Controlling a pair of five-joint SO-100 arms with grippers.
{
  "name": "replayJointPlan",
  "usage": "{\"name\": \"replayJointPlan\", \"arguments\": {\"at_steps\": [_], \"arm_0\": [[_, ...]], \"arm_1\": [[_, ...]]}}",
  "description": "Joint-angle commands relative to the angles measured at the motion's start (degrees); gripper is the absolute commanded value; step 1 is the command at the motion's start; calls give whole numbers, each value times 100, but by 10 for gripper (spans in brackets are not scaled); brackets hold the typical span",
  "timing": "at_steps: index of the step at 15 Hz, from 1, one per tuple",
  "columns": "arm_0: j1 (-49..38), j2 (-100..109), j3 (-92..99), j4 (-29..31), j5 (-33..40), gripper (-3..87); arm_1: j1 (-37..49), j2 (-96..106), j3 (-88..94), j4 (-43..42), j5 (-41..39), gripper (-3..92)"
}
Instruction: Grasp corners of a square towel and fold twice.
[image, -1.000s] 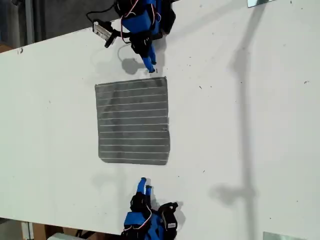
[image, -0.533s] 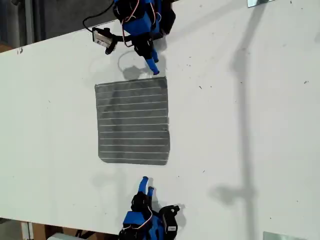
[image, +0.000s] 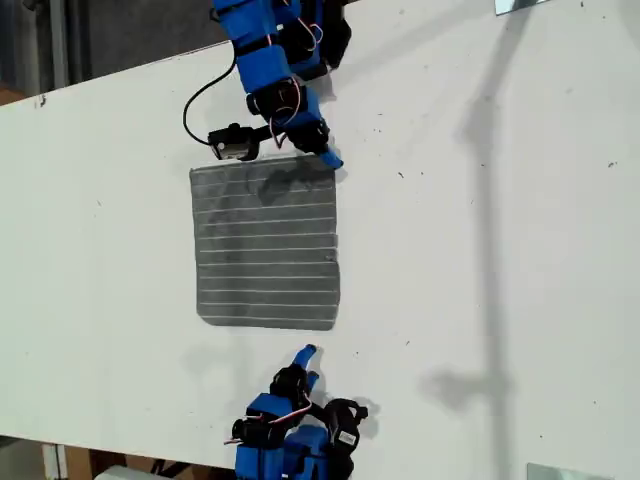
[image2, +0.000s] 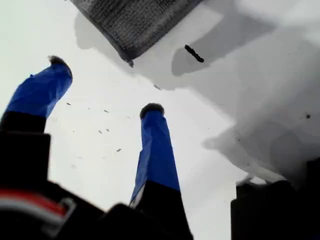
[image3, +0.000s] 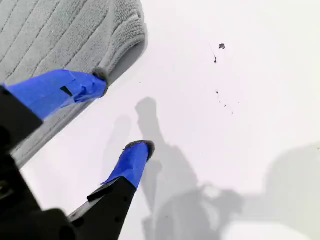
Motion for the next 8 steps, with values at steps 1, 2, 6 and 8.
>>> {"name": "replayJointPlan", "arguments": {"at_steps": [1, 2, 6, 8], "arm_0": [[44, -114, -132, -202, 35, 247], [62, -149, -132, -246, 70, 247], [211, -123, -105, -272, 18, 247], [229, -123, -44, -325, 26, 246]], "arm_1": [[281, -844, -308, -290, -211, 333], [457, -1433, -598, -404, -387, 336], [1178, -2812, -1679, -466, -1222, 340], [1415, -2927, -1951, -396, -1529, 309]]}}
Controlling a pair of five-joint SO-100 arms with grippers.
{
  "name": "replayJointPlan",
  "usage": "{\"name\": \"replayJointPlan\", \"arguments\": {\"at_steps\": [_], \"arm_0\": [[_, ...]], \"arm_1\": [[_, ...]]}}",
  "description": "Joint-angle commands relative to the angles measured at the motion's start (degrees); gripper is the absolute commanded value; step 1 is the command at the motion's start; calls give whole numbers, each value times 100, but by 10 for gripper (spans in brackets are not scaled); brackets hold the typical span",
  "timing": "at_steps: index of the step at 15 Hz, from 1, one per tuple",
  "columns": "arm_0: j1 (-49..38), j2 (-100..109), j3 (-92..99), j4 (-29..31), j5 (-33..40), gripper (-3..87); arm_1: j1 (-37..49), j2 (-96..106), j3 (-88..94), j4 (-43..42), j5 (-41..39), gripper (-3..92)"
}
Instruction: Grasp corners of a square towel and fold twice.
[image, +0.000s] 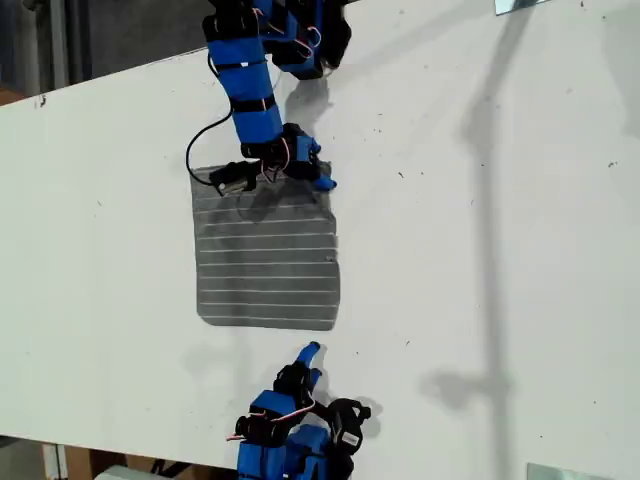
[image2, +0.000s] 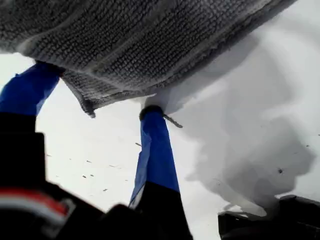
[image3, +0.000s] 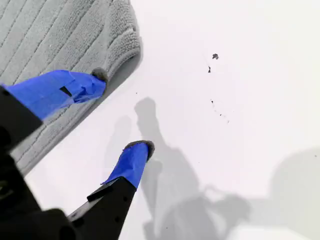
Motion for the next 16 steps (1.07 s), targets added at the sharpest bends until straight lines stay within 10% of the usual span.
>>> {"name": "replayJointPlan", "arguments": {"at_steps": [1, 4, 16], "arm_0": [[88, 26, -35, -105, -9, 245], [229, 0, -35, -211, -44, 244], [308, -3990, -3568, -299, 659, 287]], "arm_1": [[237, -26, -404, 53, -229, 257], [158, -176, -396, 97, -141, -1], [-334, 0, -396, 105, 97, -1]]}}
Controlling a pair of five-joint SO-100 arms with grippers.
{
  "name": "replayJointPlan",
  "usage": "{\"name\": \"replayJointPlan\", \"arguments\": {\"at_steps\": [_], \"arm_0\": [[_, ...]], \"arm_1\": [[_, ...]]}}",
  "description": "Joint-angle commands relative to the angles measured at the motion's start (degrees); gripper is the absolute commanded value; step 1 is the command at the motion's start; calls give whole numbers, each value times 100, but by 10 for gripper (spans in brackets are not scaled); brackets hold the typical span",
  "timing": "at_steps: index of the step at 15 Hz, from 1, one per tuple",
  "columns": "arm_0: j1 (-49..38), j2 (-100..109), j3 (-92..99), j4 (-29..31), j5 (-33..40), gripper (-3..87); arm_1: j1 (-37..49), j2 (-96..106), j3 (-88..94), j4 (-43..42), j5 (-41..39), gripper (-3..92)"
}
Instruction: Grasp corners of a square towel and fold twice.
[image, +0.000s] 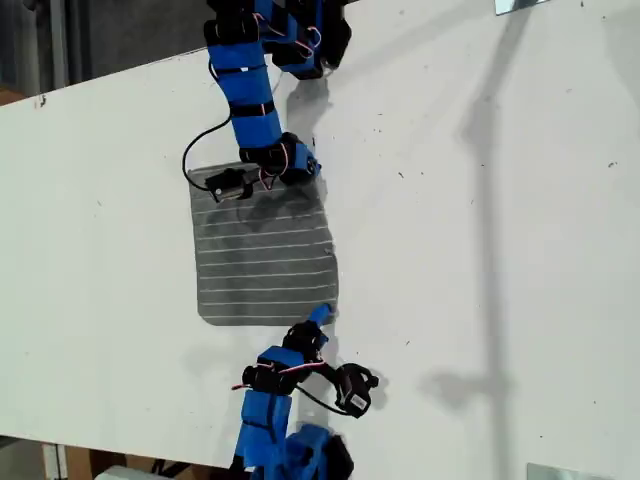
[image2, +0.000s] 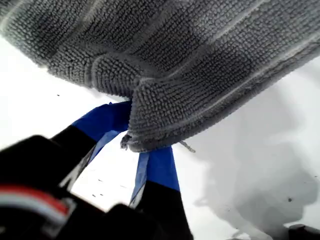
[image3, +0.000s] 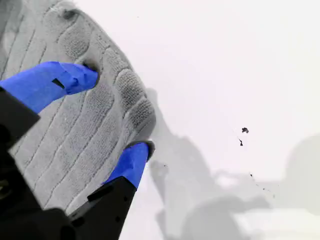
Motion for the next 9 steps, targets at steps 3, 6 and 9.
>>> {"name": "replayJointPlan", "arguments": {"at_steps": [3, 6, 9], "arm_0": [[79, -668, -352, -229, -387, 280], [-158, -642, 0, -237, -475, 275], [-475, -659, -9, -158, -255, 243]], "arm_1": [[-598, 826, -105, 185, 343, -1], [-967, 976, -343, 299, 475, -1], [-1116, 598, -642, 299, 510, -1]]}}
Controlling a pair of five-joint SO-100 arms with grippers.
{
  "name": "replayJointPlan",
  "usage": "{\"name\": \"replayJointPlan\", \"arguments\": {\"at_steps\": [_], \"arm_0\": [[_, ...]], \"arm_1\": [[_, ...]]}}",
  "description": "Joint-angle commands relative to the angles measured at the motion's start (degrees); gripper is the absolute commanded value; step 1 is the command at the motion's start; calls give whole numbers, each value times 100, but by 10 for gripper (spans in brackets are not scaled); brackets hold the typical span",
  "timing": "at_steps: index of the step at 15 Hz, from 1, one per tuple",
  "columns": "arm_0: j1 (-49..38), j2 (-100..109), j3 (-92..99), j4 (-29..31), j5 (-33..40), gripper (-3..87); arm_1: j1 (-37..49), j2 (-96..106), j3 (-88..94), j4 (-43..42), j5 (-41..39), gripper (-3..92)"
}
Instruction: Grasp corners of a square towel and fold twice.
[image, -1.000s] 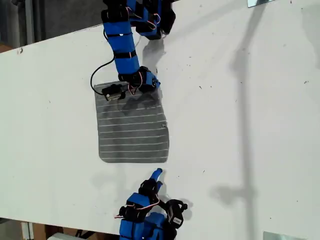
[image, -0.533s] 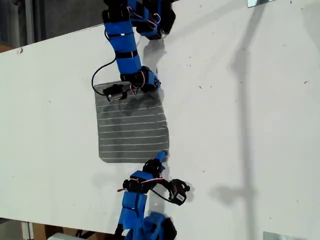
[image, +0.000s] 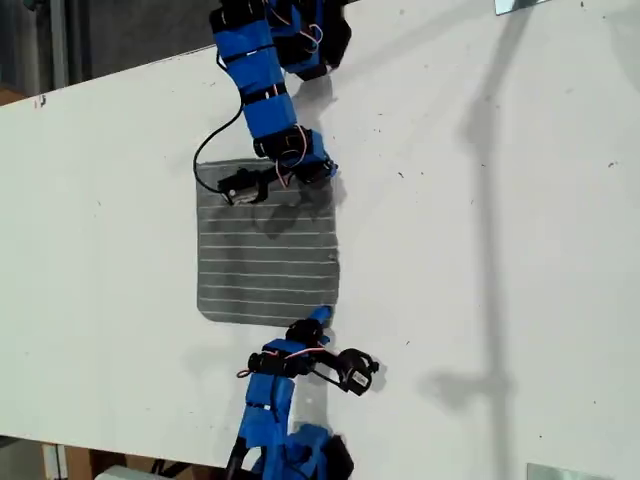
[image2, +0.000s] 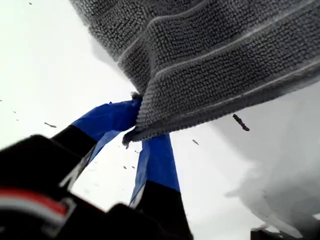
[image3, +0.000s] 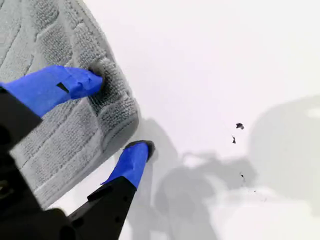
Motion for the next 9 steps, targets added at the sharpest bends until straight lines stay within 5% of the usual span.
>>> {"name": "replayJointPlan", "arguments": {"at_steps": [1, 3, 9], "arm_0": [[-316, 18, -62, 79, 193, 210], [-563, -97, -158, 176, 396, 0], [-26, -237, -431, 272, 193, -1]], "arm_1": [[-114, -70, -404, 35, 44, -1], [-185, -114, -466, 35, 79, -1], [-492, -123, -492, 79, 360, -1]]}}
